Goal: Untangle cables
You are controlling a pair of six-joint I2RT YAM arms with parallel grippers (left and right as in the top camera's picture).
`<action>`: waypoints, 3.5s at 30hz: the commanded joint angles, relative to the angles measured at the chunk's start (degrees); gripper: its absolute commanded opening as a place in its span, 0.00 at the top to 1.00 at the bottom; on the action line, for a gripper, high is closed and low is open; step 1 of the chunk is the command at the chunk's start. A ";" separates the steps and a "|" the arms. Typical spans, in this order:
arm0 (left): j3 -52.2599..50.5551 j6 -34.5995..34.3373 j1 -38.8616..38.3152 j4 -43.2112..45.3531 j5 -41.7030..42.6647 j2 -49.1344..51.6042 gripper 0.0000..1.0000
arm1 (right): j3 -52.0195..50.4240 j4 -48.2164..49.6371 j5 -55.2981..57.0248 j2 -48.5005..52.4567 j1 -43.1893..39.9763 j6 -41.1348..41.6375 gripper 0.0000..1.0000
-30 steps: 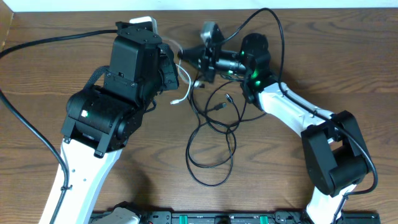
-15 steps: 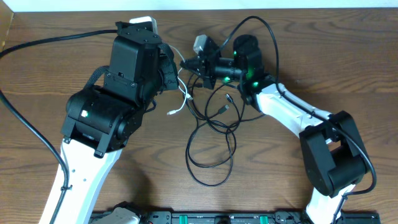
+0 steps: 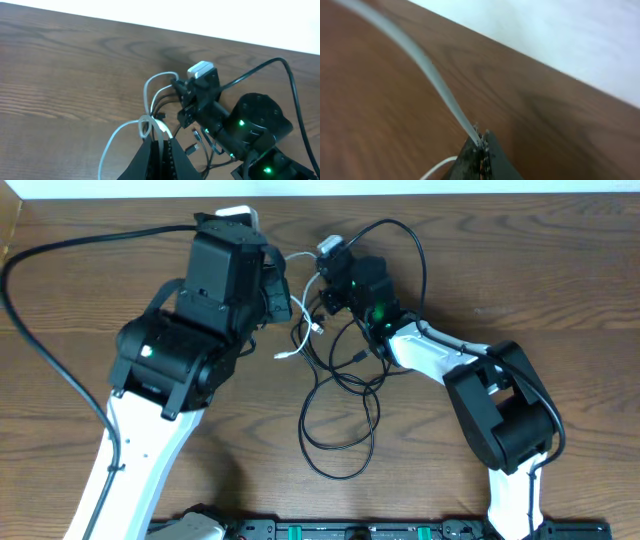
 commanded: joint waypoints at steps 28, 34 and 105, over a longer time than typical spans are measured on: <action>-0.96 0.79 0.26 14.03 18.29 15.72 0.92 | 0.20 -35.04 -46.16 -24.41 -22.14 6.67 0.97; -0.96 0.81 0.68 14.58 16.24 15.72 0.21 | 0.20 -36.81 -45.90 -24.37 -21.90 6.69 0.98; -0.96 6.36 17.20 -4.98 15.65 3.48 0.10 | 0.94 -47.58 -15.13 -39.67 -54.86 17.99 0.99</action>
